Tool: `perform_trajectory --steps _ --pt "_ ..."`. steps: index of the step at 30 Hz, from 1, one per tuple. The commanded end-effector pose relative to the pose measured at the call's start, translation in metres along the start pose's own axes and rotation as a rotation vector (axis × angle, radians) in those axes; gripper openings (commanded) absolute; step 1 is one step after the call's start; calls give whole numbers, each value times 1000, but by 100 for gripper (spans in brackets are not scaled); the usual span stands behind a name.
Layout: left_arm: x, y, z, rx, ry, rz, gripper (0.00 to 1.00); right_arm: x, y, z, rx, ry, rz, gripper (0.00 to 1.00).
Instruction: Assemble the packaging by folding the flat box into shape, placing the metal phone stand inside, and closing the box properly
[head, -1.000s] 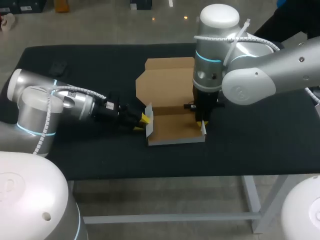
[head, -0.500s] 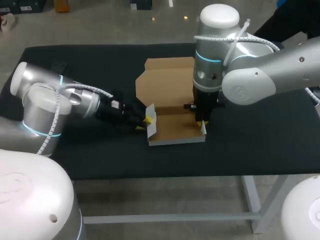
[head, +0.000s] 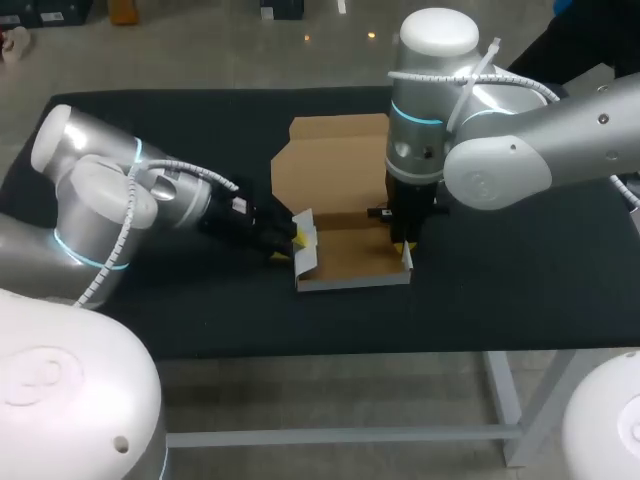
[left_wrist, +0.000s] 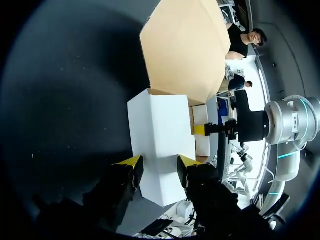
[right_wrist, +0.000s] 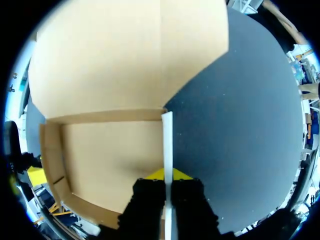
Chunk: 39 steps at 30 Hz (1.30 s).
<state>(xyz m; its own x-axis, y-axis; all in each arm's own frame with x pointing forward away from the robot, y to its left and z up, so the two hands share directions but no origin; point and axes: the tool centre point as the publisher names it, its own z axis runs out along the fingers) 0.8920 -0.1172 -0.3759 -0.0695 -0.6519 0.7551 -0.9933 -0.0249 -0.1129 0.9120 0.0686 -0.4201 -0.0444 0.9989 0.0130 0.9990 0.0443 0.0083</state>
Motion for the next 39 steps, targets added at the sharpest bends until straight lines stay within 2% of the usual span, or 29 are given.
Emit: perform_trajectory --steps 1,28,39 --pt "5 -2 3 -2 -66 -2 49 2 1 0 4 -2 0 0" --pt "2 3 15 -7 -398 24 43 2 1 0 4 -2 0 0" --pt "-3 4 18 -1 -520 21 34 2 1 0 4 -2 0 0"
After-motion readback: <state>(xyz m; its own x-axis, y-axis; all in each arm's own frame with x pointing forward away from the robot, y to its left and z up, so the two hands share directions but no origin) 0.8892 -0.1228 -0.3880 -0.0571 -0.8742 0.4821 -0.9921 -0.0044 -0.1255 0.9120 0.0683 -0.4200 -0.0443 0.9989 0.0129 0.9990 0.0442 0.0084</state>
